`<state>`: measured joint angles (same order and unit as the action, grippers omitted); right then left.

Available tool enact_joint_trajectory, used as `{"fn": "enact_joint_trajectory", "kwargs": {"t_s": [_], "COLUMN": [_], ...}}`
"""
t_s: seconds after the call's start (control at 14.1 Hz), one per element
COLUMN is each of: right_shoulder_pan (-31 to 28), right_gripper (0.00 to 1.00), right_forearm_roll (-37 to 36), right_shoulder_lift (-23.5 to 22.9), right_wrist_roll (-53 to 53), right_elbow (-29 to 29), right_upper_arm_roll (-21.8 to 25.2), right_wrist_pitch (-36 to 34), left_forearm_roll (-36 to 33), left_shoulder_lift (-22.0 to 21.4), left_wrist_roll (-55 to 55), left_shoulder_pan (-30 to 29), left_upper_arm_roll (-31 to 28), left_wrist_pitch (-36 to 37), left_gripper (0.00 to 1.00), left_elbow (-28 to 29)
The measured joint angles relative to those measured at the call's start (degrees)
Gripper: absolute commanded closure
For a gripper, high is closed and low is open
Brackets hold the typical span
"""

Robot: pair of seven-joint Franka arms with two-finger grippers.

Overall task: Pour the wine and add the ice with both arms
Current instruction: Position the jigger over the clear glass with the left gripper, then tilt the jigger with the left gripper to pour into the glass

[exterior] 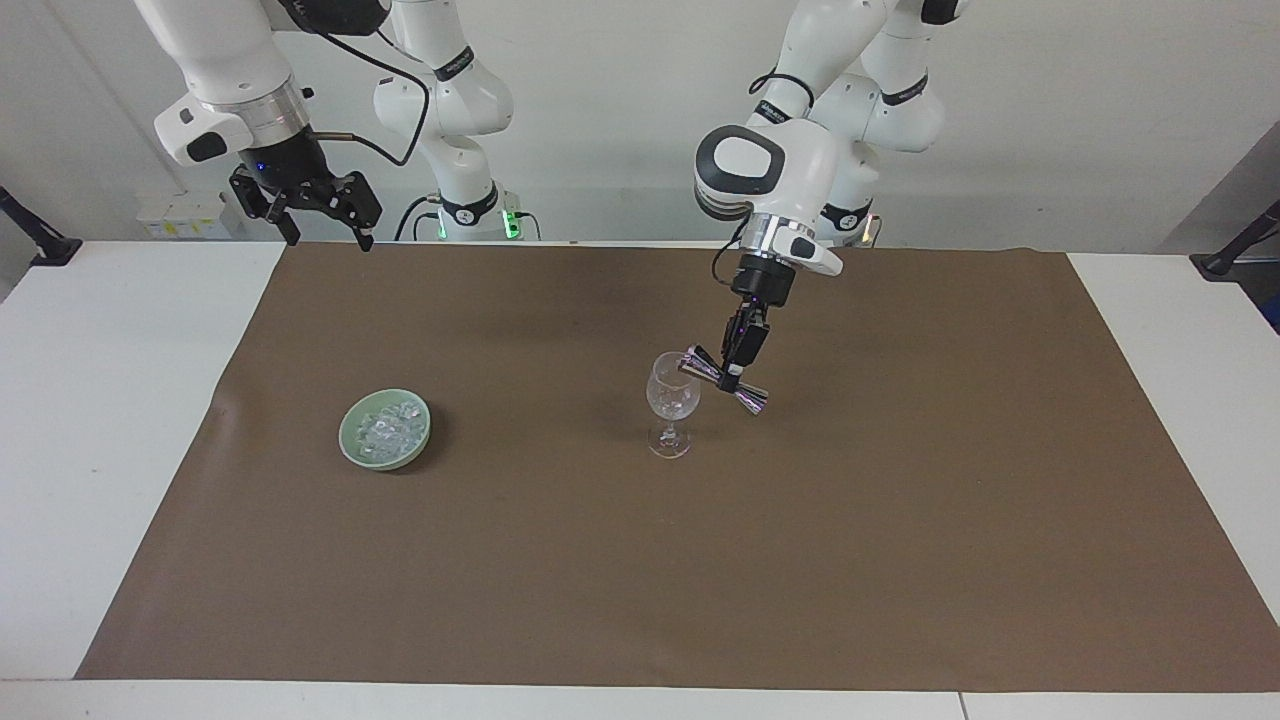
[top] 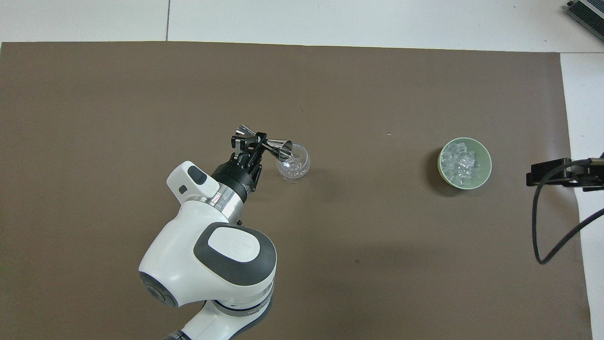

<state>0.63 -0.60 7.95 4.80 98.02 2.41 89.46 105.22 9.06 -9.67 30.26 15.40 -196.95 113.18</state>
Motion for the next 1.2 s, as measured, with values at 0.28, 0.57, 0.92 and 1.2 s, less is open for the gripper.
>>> {"fn": "enact_joint_trajectory", "kwargs": {"t_s": [0.28,0.57,0.92,1.2], "right_shoulder_pan": [-0.05,-0.05,-0.04,-0.01], "right_gripper": [0.00,0.00,0.00,0.00], "right_forearm_roll": [-0.12,-0.13,-0.13,-0.05], "right_shoulder_lift": [0.00,-0.70,-1.98,-1.91], "right_wrist_roll": [0.97,4.76,4.62,4.42], "right_elbow": [0.00,-0.18,-0.87,0.10], "right_upper_arm_roll": [0.48,0.33,0.31,0.14], "right_wrist_pitch": [0.35,1.14,2.48,2.45], "left_forearm_roll": [-0.49,-1.06,-1.67,-3.21], "left_shoulder_lift": [0.10,0.11,0.11,0.12], "left_wrist_roll": [1.90,4.44,7.77,9.15], "left_shoulder_pan": [0.27,0.47,0.62,0.73], "left_upper_arm_roll": [0.00,0.00,0.00,-0.06], "left_wrist_pitch": [-0.98,-1.28,-1.74,-1.91], "left_gripper": [1.00,1.00,1.00,1.00], "left_elbow": [-0.48,-0.76,-1.48,-1.99]}}
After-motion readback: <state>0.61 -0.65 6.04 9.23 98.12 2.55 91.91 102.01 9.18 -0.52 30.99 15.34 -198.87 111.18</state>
